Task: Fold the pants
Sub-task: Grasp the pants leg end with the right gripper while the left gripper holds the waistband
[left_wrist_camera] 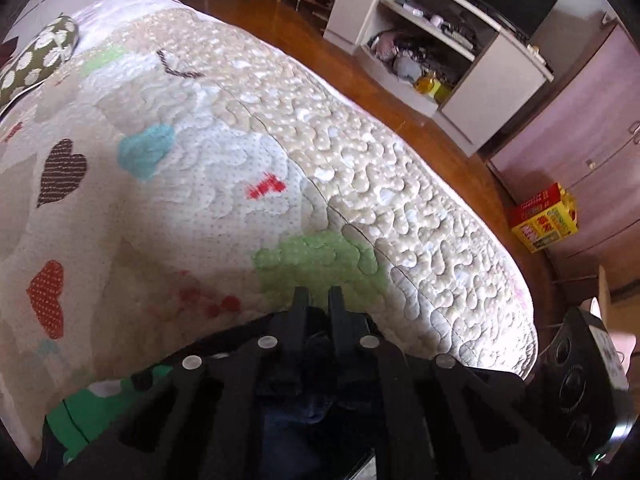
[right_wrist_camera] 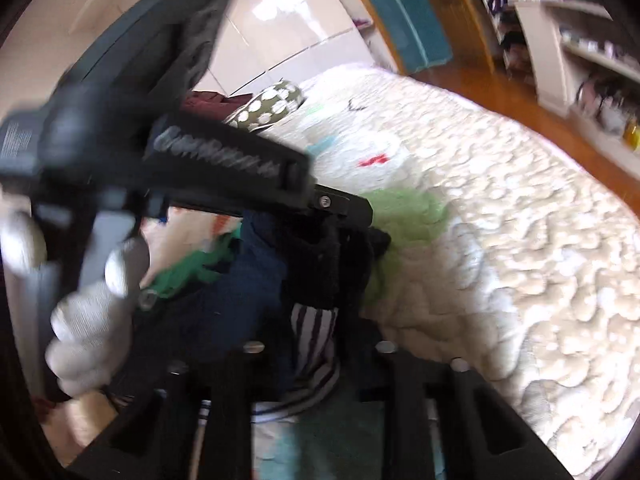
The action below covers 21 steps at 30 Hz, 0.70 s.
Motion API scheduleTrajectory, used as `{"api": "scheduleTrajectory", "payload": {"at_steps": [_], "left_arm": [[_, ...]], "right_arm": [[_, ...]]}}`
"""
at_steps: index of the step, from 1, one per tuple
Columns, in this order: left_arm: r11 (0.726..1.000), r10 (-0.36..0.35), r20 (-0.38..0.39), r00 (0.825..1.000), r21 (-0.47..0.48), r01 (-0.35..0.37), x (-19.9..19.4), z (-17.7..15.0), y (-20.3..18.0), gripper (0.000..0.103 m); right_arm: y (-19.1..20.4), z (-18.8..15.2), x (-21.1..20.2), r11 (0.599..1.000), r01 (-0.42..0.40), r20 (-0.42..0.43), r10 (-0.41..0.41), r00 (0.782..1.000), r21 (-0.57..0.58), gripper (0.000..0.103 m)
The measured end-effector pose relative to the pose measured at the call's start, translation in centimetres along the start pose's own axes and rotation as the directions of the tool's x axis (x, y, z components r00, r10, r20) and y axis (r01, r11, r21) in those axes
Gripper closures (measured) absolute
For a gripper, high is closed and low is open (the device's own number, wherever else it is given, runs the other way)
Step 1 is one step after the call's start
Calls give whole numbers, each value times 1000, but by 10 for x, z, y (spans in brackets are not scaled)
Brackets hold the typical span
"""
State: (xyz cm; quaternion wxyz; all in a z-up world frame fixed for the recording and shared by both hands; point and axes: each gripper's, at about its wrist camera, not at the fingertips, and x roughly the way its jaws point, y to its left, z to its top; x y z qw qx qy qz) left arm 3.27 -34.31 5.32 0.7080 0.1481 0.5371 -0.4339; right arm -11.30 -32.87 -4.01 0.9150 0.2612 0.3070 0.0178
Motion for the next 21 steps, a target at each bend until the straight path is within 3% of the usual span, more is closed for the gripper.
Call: {"api": "scheduleTrajectory", "payload": {"at_steps": [7, 10, 12, 14, 16, 17, 19, 21], "left_arm": [[994, -18, 165, 986, -102, 35, -76, -36, 39, 94], [984, 64, 246, 967, -179, -20, -109, -69, 67, 92], [960, 155, 269, 951, -266, -81, -124, -93, 89, 87], [934, 232, 274, 933, -330, -135, -138, -119, 105, 80], [907, 309, 296, 904, -376, -187, -155, -146, 114, 66], [885, 359, 309, 881, -412, -216, -167, -165, 119, 63], [855, 408, 334, 850, -467, -227, -184, -193, 127, 49], [826, 446, 353, 822, -516, -227, -200, -222, 134, 43]], "right_arm": [[56, 15, -10, 989, -51, 14, 54, 998, -140, 88], [90, 13, 4, 973, -115, -37, 109, 993, -201, 88], [116, 4, 22, 955, -156, -96, 135, 986, -254, 87], [136, -8, 42, 939, -195, -172, 151, 974, -283, 85], [151, -21, 63, 929, -221, -252, 147, 956, -298, 80], [158, -28, 70, 925, -222, -288, 133, 949, -307, 78], [166, -34, 70, 918, -219, -307, 114, 945, -332, 71], [167, -28, 57, 911, -246, -306, 143, 941, -330, 62]]}}
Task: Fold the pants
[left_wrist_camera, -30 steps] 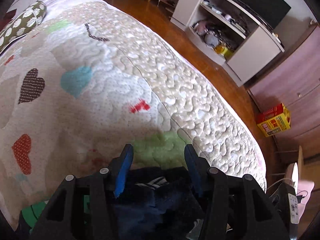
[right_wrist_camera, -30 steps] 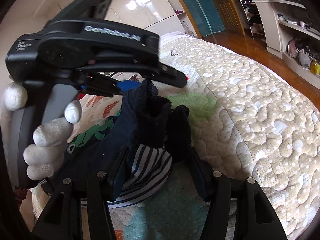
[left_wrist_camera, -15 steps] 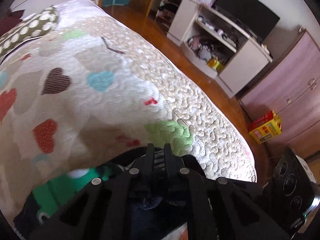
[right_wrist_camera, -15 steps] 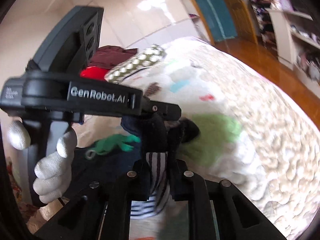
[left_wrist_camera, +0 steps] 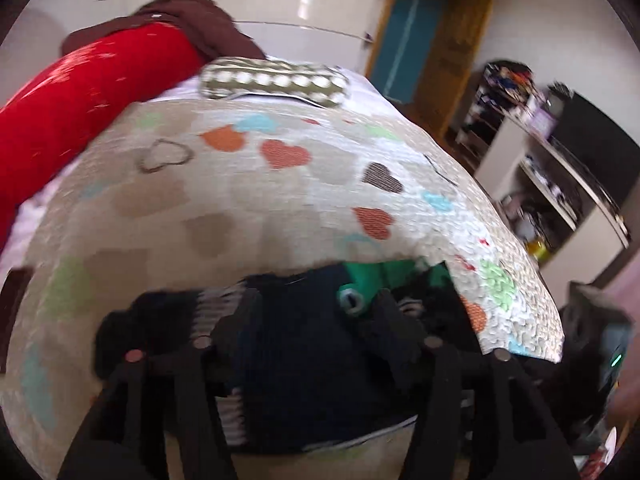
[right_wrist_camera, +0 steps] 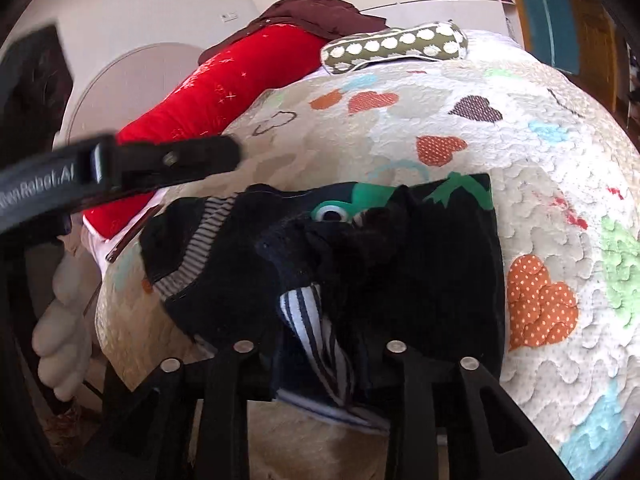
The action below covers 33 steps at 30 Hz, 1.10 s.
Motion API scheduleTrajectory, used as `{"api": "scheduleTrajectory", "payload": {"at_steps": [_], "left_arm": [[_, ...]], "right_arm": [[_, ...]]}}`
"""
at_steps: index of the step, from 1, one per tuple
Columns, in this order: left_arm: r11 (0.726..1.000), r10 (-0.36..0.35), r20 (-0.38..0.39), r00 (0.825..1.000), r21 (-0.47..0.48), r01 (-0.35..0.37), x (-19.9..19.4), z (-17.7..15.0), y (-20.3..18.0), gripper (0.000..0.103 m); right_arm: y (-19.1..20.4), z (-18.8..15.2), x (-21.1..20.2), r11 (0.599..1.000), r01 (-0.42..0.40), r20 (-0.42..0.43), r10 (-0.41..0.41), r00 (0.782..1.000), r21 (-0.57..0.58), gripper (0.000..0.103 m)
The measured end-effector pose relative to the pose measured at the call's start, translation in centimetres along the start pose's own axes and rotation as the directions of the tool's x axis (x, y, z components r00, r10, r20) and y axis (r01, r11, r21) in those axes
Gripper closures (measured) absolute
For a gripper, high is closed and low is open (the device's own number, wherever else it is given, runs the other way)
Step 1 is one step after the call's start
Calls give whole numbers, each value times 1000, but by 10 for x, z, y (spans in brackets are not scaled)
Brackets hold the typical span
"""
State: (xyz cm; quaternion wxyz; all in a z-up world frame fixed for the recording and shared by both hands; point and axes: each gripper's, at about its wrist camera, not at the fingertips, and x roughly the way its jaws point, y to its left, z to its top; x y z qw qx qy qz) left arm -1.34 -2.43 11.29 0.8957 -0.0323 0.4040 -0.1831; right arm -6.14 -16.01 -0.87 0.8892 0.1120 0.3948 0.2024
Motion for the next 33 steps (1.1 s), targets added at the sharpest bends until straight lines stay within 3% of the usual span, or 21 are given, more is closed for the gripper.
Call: {"api": "scheduleTrajectory", "payload": {"at_steps": [3, 6, 7, 9, 15, 17, 19, 21, 26, 30, 33], "left_arm": [[996, 55, 29, 998, -66, -53, -17, -17, 27, 42], [986, 80, 16, 997, -149, -76, -17, -32, 50, 42], [982, 83, 8, 997, -170, -80, -16, -36, 57, 42], [976, 99, -7, 995, -193, -98, -17, -44, 69, 42], [965, 198, 24, 980, -180, -191, -34, -59, 85, 42], [961, 214, 37, 976, -188, -204, -40, -60, 91, 42], [955, 218, 45, 975, -214, -204, -43, -60, 100, 41], [947, 214, 46, 976, -256, -196, -45, -61, 110, 41], [927, 221, 32, 975, -317, -200, -47, -65, 128, 41], [907, 234, 24, 972, -364, -209, -51, -69, 144, 41], [893, 240, 30, 970, -398, -209, -57, -72, 158, 41]], "right_arm": [[-5, 12, -26, 999, -39, 37, 38, 999, 19, 59], [-1, 23, -38, 999, 38, 80, -39, 996, 17, 60], [2, 29, -37, 998, 65, 72, -66, 995, 15, 69], [7, 33, -22, 996, 92, 38, -92, 995, 15, 78], [12, 20, 49, 988, 154, -98, -151, 984, 27, 78], [12, 19, 52, 986, 155, -85, -150, 985, 59, 77], [11, 20, 52, 988, 123, -85, -116, 990, 88, 63], [8, 22, 56, 989, 110, -82, -103, 991, 94, 56], [14, 19, 58, 989, 138, -70, -134, 989, 58, 54], [24, 20, 61, 987, 161, -82, -159, 984, 19, 46], [36, 27, 57, 976, 216, -106, -218, 970, -25, 48]]}}
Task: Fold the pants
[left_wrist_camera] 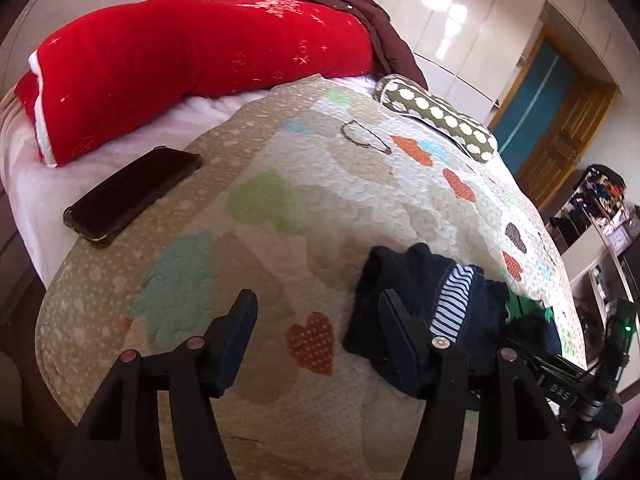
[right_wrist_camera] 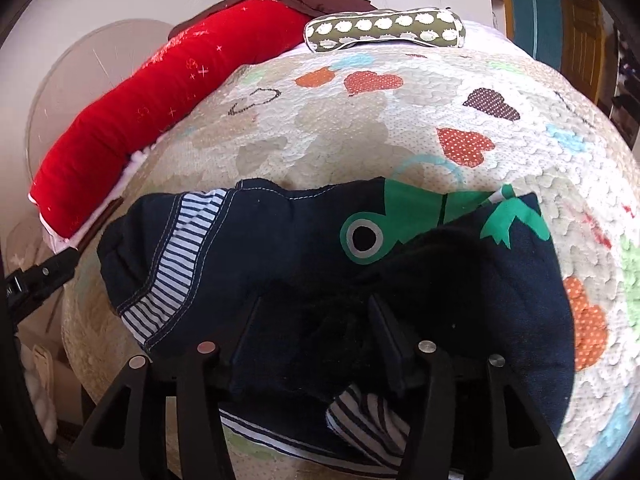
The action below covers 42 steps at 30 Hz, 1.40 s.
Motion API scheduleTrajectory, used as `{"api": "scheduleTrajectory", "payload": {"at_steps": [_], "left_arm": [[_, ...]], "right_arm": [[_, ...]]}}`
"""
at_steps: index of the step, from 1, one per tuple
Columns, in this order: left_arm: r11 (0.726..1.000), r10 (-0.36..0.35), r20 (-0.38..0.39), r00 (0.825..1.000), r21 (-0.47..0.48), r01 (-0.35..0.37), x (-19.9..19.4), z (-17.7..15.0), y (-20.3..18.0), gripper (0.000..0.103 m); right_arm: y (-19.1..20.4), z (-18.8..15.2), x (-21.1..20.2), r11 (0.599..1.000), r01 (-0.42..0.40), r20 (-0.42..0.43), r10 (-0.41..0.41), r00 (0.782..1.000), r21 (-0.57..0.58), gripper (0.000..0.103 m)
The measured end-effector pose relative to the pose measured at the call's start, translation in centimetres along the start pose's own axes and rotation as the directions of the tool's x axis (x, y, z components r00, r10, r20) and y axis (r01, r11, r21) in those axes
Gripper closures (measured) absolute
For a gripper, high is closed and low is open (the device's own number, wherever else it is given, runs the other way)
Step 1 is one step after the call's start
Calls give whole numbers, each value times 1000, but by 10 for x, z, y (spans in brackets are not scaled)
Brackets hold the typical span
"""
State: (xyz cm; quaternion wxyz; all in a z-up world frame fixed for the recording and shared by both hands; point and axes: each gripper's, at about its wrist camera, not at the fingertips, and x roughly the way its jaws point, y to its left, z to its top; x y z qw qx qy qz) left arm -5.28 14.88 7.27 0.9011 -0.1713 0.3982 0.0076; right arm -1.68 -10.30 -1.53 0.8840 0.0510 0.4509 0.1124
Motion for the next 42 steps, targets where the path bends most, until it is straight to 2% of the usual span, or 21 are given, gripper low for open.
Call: {"api": "scheduleTrajectory", "payload": {"at_steps": [1, 5, 9, 11, 13, 16, 18, 19, 22, 24, 25, 26, 27, 28, 31, 34, 39, 42], "left_arm": [[1000, 7, 5, 1000, -12, -7, -1, 1, 5, 41], [994, 31, 2, 1000, -100, -31, 1, 6, 33, 41], [987, 35, -11, 999, -158, -37, 2, 6, 53, 41], [982, 48, -3, 999, -182, -47, -1, 6, 63, 41], [978, 48, 4, 999, -205, -46, -3, 6, 71, 41], [973, 60, 9, 998, -224, -56, -4, 6, 83, 41], [971, 64, 4, 998, -233, -61, -2, 5, 88, 41], [970, 61, -1, 998, -235, -60, -1, 4, 90, 41], [970, 44, -11, 999, -240, -46, 2, 3, 92, 41], [972, 38, -14, 999, -233, -40, 3, 3, 91, 41], [973, 34, -12, 999, -227, -36, 2, 2, 90, 41], [974, 31, -11, 999, -222, -33, 2, 2, 88, 41], [976, 27, -10, 1000, -216, -29, 2, 1, 86, 41], [977, 21, -10, 1000, -210, -22, 3, 1, 83, 41], [984, -17, -17, 1000, -179, 14, 5, -1, 70, 41], [988, -63, -30, 998, -140, 58, 8, -5, 52, 41], [993, -110, -58, 992, -53, 107, 13, -15, 15, 41], [991, -136, -100, 986, -8, 136, 19, -22, -8, 41]], "right_arm": [[6, 3, -9, 1000, -2, 15, 2, 1000, -16, 52], [45, 21, -39, 991, -68, 75, 77, 994, -118, 52], [86, 41, -16, 972, -153, -30, 150, 988, -179, 52], [108, 50, 7, 965, -184, -111, 165, 980, -185, 52], [129, 56, 23, 957, -192, -149, 162, 975, -217, 52], [162, 63, 46, 942, -139, -179, 86, 980, -304, 43], [180, 67, 63, 930, -100, -206, 27, 978, -353, 42], [190, 67, 75, 920, -74, -227, -17, 974, -385, 39], [202, 64, 106, 886, 11, -256, -146, 956, -464, 38], [200, 60, 115, 872, 31, -268, -184, 946, -489, 40], [199, 59, 116, 870, 34, -264, -186, 947, -491, 51], [195, 59, 112, 869, 35, -253, -182, 950, -493, 57], [192, 60, 108, 874, 28, -247, -168, 954, -486, 68], [186, 63, 100, 887, 8, -242, -134, 961, -462, 75], [173, 69, 81, 915, -27, -213, -64, 975, -401, 81], [156, 74, 60, 942, -66, -180, 7, 984, -329, 83], [123, 74, 22, 967, -142, -118, 119, 986, -210, 83], [90, 72, -4, 976, -187, -64, 180, 982, -116, 83]]}}
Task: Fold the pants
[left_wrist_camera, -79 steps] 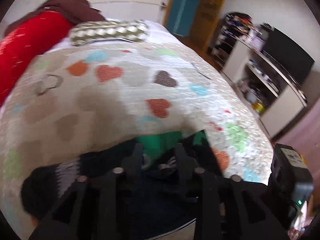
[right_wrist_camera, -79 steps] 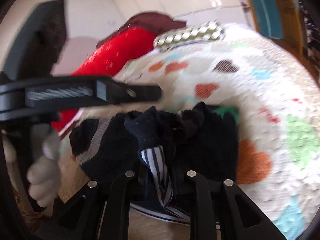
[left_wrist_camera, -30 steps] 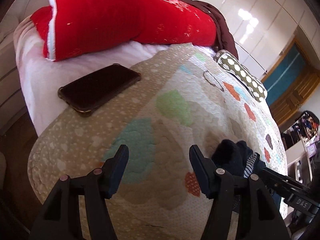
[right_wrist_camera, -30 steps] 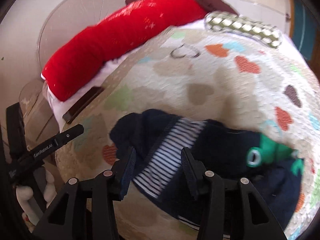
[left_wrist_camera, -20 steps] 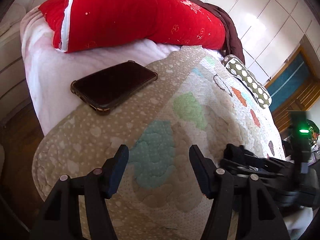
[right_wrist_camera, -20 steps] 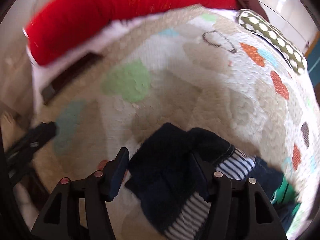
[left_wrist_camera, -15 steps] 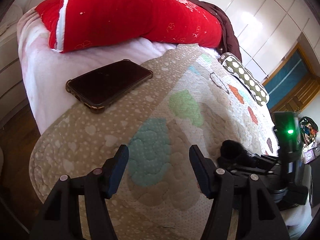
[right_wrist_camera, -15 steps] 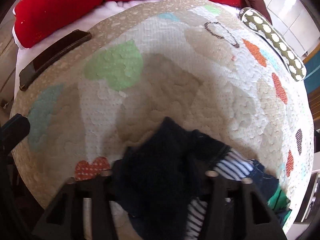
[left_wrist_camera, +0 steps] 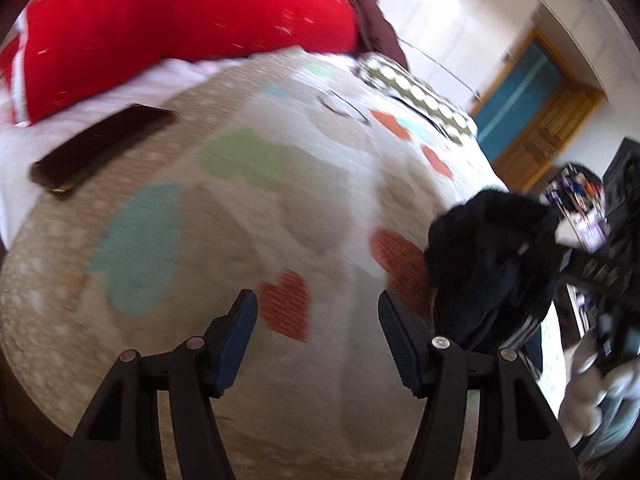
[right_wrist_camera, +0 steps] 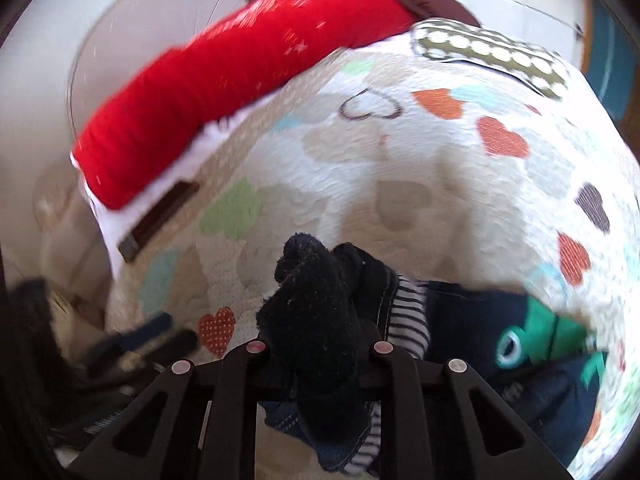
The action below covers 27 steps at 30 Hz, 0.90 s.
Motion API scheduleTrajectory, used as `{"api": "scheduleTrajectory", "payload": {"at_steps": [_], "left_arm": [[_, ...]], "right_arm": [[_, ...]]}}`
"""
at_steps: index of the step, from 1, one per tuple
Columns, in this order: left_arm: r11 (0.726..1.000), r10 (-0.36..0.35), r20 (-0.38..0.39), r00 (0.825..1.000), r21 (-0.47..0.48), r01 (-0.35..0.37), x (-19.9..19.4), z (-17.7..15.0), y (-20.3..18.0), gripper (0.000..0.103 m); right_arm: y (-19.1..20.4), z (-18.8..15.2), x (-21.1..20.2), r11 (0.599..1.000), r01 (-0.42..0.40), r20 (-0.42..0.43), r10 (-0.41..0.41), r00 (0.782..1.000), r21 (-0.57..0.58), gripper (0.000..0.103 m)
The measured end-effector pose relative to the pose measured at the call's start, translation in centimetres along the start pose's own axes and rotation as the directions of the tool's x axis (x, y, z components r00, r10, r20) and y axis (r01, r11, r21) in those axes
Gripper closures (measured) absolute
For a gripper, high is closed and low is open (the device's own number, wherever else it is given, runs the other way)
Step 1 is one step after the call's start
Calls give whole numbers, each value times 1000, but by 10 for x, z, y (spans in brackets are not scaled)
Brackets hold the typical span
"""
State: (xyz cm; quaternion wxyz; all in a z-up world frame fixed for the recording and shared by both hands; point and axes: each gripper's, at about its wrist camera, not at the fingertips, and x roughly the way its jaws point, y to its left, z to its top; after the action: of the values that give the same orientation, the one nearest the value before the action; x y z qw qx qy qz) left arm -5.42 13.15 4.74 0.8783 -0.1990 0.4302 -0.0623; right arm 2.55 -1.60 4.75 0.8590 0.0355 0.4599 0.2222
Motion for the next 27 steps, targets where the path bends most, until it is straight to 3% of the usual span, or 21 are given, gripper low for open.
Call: {"api": "scheduleTrajectory", "payload": {"at_steps": [5, 15, 18, 20, 24, 27], "left_arm": [[997, -13, -46, 999, 82, 17, 9, -13, -37, 41], [971, 14, -75, 997, 238, 4, 13, -24, -91, 41], [964, 25, -82, 996, 265, -2, 14, -23, -104, 41], [959, 29, -82, 996, 284, -5, 15, -20, -113, 41], [937, 26, -48, 999, 350, -8, 15, -13, -144, 41], [918, 15, -41, 999, 396, 3, 24, -15, -168, 41]], "right_arm": [[-52, -18, -44, 991, -34, 99, 21, 995, 132, 82], [-144, -73, -67, 931, -78, 164, 20, 986, 357, 82], [-159, -84, -72, 921, -64, 178, -6, 984, 384, 79], [-165, -91, -78, 919, 0, 178, -77, 981, 394, 72], [-181, -101, -104, 909, 31, 239, -142, 961, 416, 72], [-180, -103, -131, 913, -44, 333, -103, 937, 405, 72]]}}
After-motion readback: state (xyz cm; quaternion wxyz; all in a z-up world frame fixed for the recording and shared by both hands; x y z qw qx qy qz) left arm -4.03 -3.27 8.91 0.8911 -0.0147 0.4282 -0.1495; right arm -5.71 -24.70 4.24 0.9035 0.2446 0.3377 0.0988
